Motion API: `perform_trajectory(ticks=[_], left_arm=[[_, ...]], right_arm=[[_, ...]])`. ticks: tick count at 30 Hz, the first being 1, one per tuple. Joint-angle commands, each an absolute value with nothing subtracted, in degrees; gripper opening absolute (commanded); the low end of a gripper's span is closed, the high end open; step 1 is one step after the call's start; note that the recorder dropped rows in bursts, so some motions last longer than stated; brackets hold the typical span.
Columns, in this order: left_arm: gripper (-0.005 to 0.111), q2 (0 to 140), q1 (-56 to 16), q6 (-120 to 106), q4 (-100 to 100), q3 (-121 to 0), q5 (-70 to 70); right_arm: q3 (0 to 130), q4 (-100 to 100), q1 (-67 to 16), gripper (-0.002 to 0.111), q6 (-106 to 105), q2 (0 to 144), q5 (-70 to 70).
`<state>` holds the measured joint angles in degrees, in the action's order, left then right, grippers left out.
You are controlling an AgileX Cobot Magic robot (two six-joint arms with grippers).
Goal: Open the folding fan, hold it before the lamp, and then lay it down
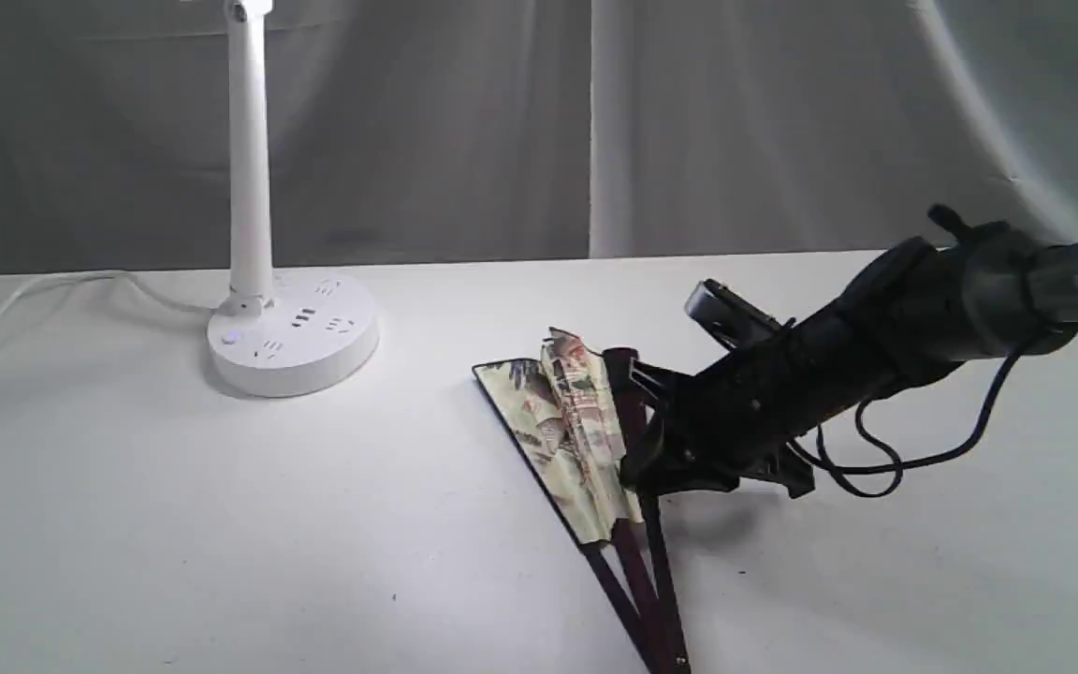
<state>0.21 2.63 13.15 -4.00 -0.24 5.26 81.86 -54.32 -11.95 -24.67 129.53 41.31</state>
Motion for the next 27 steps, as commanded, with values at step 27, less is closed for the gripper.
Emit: perform_trajectory(ticks=[27], left_arm=[[0.0,0.0,2.69,14.97,-3.54,0.0,1.31]], right_arm=[[81.1,-62.79,-11.88,0.0,-58.62,124.95,49.29]])
